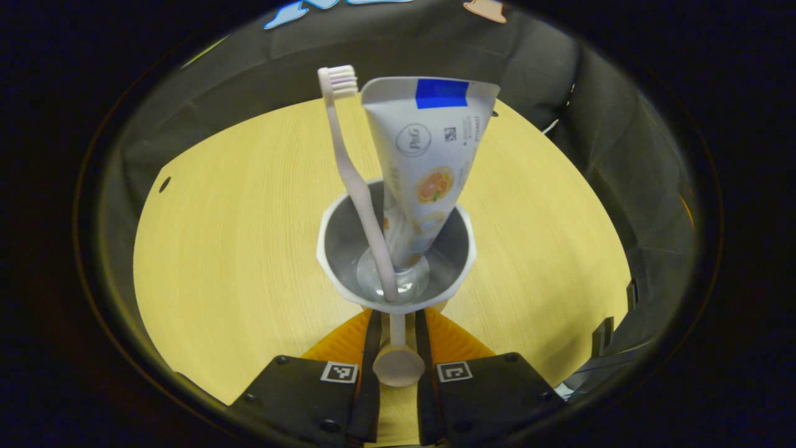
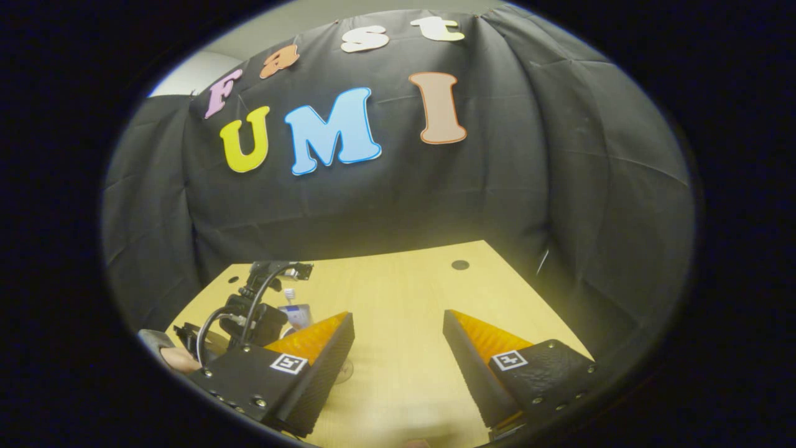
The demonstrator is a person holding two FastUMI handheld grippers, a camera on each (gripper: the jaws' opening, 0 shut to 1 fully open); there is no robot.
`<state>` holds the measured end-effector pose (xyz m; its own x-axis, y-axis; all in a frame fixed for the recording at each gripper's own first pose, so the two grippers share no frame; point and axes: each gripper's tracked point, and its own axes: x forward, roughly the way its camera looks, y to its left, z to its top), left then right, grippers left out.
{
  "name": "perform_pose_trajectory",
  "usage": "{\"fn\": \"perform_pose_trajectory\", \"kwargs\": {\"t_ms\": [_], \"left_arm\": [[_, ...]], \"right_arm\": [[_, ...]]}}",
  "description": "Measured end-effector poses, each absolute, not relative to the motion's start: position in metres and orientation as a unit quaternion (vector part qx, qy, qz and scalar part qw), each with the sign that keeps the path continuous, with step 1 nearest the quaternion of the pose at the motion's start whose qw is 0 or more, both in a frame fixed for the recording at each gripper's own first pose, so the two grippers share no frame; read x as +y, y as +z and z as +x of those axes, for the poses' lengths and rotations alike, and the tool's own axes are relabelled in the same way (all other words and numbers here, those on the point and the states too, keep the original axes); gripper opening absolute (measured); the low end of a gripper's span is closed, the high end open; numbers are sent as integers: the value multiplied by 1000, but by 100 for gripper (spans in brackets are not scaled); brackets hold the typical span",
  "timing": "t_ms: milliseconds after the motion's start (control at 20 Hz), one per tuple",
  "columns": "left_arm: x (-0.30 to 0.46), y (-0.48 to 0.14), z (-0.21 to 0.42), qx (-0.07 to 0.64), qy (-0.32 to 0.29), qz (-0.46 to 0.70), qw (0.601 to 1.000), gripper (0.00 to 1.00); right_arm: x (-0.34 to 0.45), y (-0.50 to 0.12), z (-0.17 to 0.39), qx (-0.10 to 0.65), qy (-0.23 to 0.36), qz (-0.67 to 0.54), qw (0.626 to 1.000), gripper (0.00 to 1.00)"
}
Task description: Put the toothbrush and toothpaste on the desktop into the cup, then pick up the cup and place it on the coaster on the desktop.
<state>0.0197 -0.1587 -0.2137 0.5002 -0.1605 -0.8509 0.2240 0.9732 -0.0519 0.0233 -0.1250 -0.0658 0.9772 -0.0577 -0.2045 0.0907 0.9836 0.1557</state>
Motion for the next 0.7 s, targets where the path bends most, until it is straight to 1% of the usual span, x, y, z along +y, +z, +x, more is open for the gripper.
{"fn": "perform_pose_trajectory", "kwargs": {"t_ms": [200, 300, 450, 500, 550, 600, 650, 700], "left_arm": [[-161, -214, 20, 488, -110, 29, 866, 33], [-160, -213, 17, 487, -113, 22, 866, 36], [-158, -209, 12, 482, -113, 8, 869, 33], [-158, -206, 10, 479, -113, 5, 870, 42], [-156, -202, 8, 474, -112, 1, 874, 47], [-153, -198, 6, 467, -111, -3, 877, 45], [-151, -193, 3, 461, -112, -8, 880, 55], [-148, -186, -1, 453, -109, -12, 885, 53]], "right_arm": [[-123, -67, 23, 102, -31, 81, 991, 92], [-123, -66, 23, 101, -28, 83, 991, 92], [-122, -64, 24, 99, -21, 79, 992, 92], [-121, -64, 24, 96, -19, 73, 992, 92], [-121, -63, 24, 96, -15, 65, 993, 92], [-119, -62, 24, 94, -10, 57, 994, 92], [-117, -61, 23, 92, -5, 51, 994, 92], [-113, -58, 20, 90, 1, 45, 995, 92]]}}
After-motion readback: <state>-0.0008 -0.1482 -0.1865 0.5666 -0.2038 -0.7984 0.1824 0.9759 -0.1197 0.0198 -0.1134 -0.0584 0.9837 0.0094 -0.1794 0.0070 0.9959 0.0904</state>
